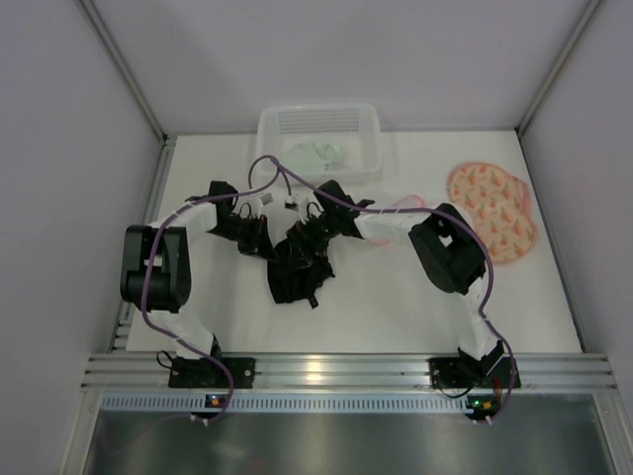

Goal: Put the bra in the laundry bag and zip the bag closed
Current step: Pick up the bra from the center of the board.

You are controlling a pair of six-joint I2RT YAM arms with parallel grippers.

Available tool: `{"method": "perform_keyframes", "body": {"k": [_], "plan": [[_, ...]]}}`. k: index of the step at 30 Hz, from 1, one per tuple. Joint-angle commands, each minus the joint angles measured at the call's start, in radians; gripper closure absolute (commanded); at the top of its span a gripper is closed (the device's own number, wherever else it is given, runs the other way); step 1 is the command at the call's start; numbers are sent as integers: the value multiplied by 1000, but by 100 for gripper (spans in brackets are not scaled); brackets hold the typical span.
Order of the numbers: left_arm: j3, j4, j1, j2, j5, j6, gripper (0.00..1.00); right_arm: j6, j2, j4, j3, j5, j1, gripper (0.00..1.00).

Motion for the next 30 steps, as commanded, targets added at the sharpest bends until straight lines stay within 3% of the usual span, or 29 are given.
{"method": "perform_keyframes", "body": {"k": [1,7,9,10,13,15,16,23,24,30], "plan": [[11,88,0,-19,48,-42,100,31,22,53,-7,-129,2,5],[-6,185,0,-20,76,-146,100,40,39,33,-24,-193,8,23],[-9,199,0,-17,82,-157,100,43,32,38,-44,-191,7,41],[-11,199,0,-16,87,-163,100,45,29,39,-50,-193,7,56],[-11,199,0,-37,91,-177,100,45,-3,38,-65,-188,8,73],[-12,199,0,-93,99,-186,99,40,-46,20,-72,-184,3,94],[-12,201,0,-120,102,-198,88,40,-63,9,-72,-181,2,100],[67,201,0,-383,15,-289,40,72,-284,-51,-125,-220,-59,100],[139,199,-1,-396,-36,-286,26,78,-339,-59,-137,-226,-88,100],[357,199,-47,-344,-232,-211,24,117,-557,-79,-260,-288,-281,100]]}}
